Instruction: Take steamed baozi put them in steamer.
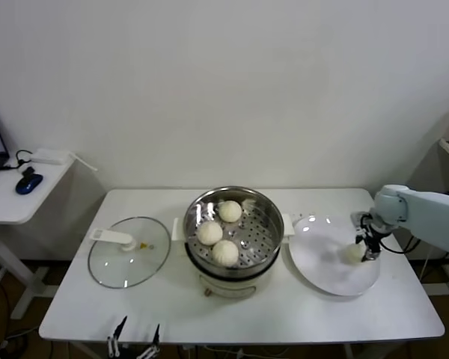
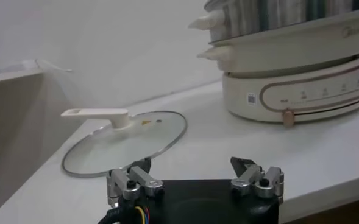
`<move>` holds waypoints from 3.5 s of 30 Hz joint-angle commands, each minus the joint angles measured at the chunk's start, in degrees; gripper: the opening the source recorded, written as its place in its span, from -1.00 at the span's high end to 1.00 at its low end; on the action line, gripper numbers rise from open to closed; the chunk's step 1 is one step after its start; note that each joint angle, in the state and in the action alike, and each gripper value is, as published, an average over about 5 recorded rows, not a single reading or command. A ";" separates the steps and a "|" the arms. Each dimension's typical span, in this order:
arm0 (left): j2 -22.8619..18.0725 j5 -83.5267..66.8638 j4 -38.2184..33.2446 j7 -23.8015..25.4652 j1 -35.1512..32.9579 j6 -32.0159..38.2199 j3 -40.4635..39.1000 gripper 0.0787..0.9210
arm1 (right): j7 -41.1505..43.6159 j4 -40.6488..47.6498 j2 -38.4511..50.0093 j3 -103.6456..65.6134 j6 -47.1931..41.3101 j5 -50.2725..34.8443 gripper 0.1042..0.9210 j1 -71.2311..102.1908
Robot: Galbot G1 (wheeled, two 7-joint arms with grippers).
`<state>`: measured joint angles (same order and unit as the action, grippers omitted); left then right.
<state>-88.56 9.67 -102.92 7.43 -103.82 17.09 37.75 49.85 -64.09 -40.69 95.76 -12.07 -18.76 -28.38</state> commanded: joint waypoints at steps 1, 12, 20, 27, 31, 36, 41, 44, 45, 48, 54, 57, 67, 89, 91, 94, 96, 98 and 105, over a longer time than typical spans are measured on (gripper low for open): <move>0.21 0.11 0.53 0.01 0.47 0.12 -0.42 -0.77 | 2.36 -16.68 -1.74 19.56 -1.40 -13.82 -0.22 -29.02; 0.63 0.06 0.39 -0.02 -0.04 0.30 -1.53 -0.77 | 2.90 -28.57 -10.27 16.82 -8.06 -33.92 -0.22 -44.95; 0.78 0.05 -0.13 -0.17 -0.07 0.71 -1.32 -0.77 | -0.55 -26.99 -15.83 8.63 -12.67 -36.89 -0.22 -37.68; 0.34 0.02 -0.06 -0.17 0.35 0.73 -1.00 -0.77 | -3.51 -21.74 -20.05 5.38 -13.45 -33.28 -0.22 -26.60; 0.09 0.00 0.61 -0.17 0.63 0.75 -0.84 -0.77 | -4.58 -17.82 -21.68 3.20 -13.52 -31.27 -0.23 -21.00; -0.10 0.00 1.21 -0.17 0.84 0.73 -0.56 -0.77 | -5.13 -14.25 -23.32 0.67 -13.59 -29.44 -0.24 -15.77; -0.18 0.03 1.83 -0.20 1.06 0.67 -0.32 -0.77 | -5.03 -13.50 -23.67 -0.01 -13.45 -28.10 -0.25 -13.41; -0.18 0.12 2.30 -0.23 1.21 0.74 -0.33 -0.77 | -4.95 -13.56 -23.41 -0.01 -13.39 -27.25 -0.27 -12.72; -0.19 0.16 2.41 -0.23 1.25 0.77 -0.36 -0.77 | -4.94 -13.55 -23.28 0.04 -13.36 -26.88 -0.27 -12.56; -0.22 0.27 2.52 -0.24 1.32 0.80 -0.46 -0.77 | -5.07 -13.22 -22.94 0.27 -13.18 -25.54 -0.28 -12.06; -0.23 0.43 2.26 -0.24 1.16 0.74 -0.51 -0.77 | -5.21 -12.59 -22.62 -0.01 -13.07 -24.86 -0.29 -11.16; -0.22 0.47 2.01 -0.24 0.96 0.68 -0.47 -0.77 | -4.81 -13.20 -22.52 -0.02 -12.99 -25.10 -0.30 -11.83; -0.25 0.94 1.09 -0.24 0.56 0.54 -0.67 -0.77 | -4.10 -14.74 -19.71 1.86 -12.20 -27.74 -0.54 -19.31; -0.57 1.88 -0.81 -0.30 0.58 0.71 -2.02 -0.77 | -39.75 -44.81 25.74 -41.65 -4.91 -34.13 -0.76 16.31; -0.68 2.22 -0.77 -0.30 0.66 0.81 -2.22 -0.77 | -41.84 -47.38 27.67 -61.17 -3.62 -31.57 -0.76 36.55; -0.83 2.78 -0.80 -0.29 0.66 0.91 -2.54 -0.77 | -44.80 -49.55 24.89 -93.10 -0.99 -27.52 -0.76 70.31; -0.99 3.23 -0.78 -0.29 0.58 1.00 -2.82 -0.77 | -46.66 -49.91 19.73 -108.44 2.11 -23.62 -0.76 86.94; -1.19 3.73 -0.78 -0.27 0.35 1.12 -3.09 -0.77 | -47.77 -49.78 12.62 -118.49 6.70 -19.24 -0.76 98.28; -1.72 4.54 -1.09 -0.29 -0.25 1.46 -3.35 -0.77 | -45.98 -47.15 -12.27 -129.59 24.08 -6.83 -0.76 118.42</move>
<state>-90.02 13.34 -103.79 7.14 -103.85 18.45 34.58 10.18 -107.56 -30.47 33.44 -8.73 -42.63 7.41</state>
